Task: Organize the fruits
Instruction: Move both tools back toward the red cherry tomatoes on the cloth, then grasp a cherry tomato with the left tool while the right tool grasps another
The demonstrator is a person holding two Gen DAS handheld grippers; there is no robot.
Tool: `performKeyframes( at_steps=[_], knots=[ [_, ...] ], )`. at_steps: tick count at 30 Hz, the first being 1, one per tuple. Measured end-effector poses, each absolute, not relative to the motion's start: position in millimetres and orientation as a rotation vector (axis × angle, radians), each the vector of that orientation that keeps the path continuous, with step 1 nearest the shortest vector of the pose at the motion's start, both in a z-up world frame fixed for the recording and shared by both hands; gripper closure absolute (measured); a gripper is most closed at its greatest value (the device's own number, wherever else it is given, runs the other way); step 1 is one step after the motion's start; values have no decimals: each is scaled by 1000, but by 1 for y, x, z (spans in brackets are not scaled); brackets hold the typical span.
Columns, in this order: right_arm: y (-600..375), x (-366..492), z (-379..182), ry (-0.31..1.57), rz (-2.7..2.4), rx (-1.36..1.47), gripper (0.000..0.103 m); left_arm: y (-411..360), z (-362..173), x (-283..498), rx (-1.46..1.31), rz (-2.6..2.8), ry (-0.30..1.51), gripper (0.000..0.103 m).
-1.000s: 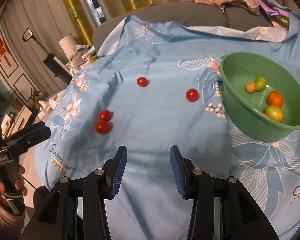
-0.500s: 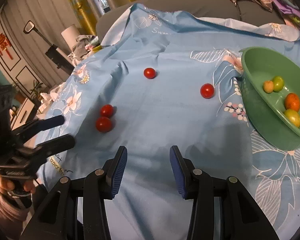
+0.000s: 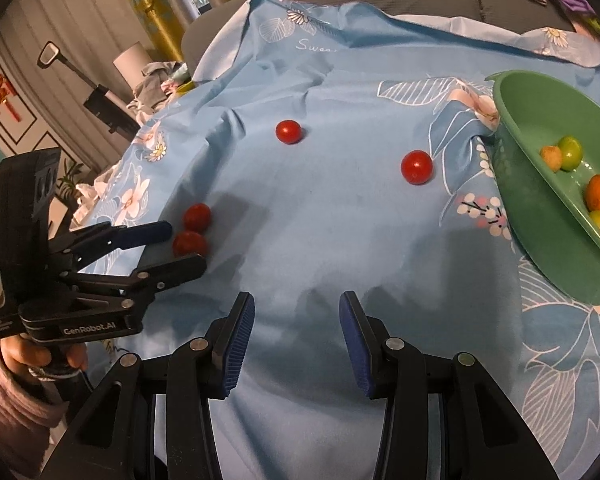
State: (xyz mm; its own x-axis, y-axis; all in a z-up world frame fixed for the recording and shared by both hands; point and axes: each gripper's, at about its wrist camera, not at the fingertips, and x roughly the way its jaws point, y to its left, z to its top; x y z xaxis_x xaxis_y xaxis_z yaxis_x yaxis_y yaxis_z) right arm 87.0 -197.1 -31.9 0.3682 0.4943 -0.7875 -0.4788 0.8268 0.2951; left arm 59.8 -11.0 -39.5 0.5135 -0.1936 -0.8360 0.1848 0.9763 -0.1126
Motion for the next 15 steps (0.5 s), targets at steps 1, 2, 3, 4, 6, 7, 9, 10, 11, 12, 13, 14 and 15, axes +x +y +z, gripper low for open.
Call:
performKeyframes(
  at_steps=[1,2,3,4,6,7,9,10,11,12,13,14,15],
  knots=[
    [-197,87,-31,1016,625,16,58,-13,-40,61,3,-224,1009,33],
    [-198,87,-31,1016,624,15,58,-15,-41,62,19,-219,1017,33],
    [-198,87,-31,1015,624,17,58,-16,-42,64,32,-217,1024,33],
    [-198,87,-31,1014,626,20,58,-19,-42,65,48,-216,1034,32],
    [-199,88,-31,1014,625,25,58,-21,-44,67,63,-218,1050,33],
    [-200,87,-31,1014,625,25,58,-22,-47,68,56,-226,1067,33],
    [-200,87,-31,1014,626,23,58,-22,-52,70,45,-228,1092,35],
    [-200,87,-31,1012,627,23,58,-23,-53,70,55,-220,1091,37],
    [-201,86,-30,1009,629,22,58,-24,-54,70,71,-211,1086,37],
    [-201,86,-30,1007,630,21,58,-25,-55,70,74,-207,1085,38],
    [-202,86,-29,1005,630,19,58,-24,-55,69,76,-204,1081,39],
    [-203,86,-29,1004,629,18,58,-23,-55,69,79,-196,1079,43],
    [-203,86,-28,1003,628,18,58,-23,-56,69,81,-189,1075,45]
  ],
)
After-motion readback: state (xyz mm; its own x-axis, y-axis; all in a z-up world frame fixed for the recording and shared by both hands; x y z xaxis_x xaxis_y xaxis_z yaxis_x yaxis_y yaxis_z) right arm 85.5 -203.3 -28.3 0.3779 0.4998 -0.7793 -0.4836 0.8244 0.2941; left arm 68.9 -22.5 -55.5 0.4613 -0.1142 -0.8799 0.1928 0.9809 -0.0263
